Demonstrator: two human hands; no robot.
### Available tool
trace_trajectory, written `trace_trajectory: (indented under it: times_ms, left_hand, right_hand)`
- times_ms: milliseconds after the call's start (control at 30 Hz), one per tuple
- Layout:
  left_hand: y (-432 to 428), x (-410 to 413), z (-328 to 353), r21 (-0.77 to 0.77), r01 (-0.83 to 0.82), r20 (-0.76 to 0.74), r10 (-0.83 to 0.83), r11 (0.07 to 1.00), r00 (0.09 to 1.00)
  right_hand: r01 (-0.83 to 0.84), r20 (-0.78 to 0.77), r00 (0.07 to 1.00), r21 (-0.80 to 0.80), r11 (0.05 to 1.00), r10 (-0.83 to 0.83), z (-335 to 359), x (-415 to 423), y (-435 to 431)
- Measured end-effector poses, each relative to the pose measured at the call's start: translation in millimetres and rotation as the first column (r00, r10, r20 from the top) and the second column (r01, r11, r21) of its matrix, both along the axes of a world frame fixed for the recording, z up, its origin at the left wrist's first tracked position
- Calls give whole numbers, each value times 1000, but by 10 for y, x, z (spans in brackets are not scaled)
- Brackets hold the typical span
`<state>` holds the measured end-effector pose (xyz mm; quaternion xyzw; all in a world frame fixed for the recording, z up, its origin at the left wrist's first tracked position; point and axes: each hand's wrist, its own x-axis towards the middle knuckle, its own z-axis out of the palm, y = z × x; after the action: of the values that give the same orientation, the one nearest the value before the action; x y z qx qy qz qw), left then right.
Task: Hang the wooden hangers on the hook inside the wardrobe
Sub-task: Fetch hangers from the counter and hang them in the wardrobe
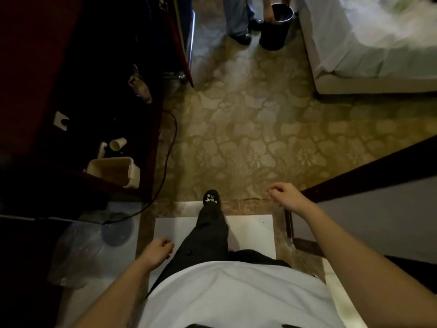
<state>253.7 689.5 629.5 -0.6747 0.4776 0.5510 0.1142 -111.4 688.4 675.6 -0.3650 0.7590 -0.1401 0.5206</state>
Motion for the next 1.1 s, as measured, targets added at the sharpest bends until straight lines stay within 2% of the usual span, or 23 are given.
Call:
trace_trajectory:
  times_ms: [267, 333, 533, 733, 867, 1000, 1100]
  left_hand:
    - [-1948, -900, 57, -91, 193, -41, -198, 977, 979]
    - [-2472, -1136, 133, -139, 258, -49, -267, 956, 962]
    - [-3476, -1706, 316, -231, 211, -69, -233, 950, 970]
    - [-3882, -1821, 234, -198, 147, -21, -154, 969, 988]
    - [-4016, -1818, 193, -170, 8, 7, -7, 985, 1000]
    - [-4206, -1967, 324, -173, -126, 4, 128, 977, 992]
    - [-4414, -2048, 495, -228, -201, -24, 201, 953, 979]
  right_hand:
    - [161, -74, 986, 243, 957, -147, -273, -549, -327]
    - [187, -92, 981, 254, 949, -169, -295, -654, -483]
    - [175, -84, 984, 256, 951, -158, -258, -960, -1335]
    - [-73, -35, 996, 167, 983, 80, -134, -1246, -2775]
    - [-242, -14, 969, 94, 966, 245, -88, -1443, -3844]
    - [-415, -23, 910, 14, 910, 415, 95, -1514, -4802]
    - [-549, -20, 835, -57, 834, 549, 253, -1404, -5384]
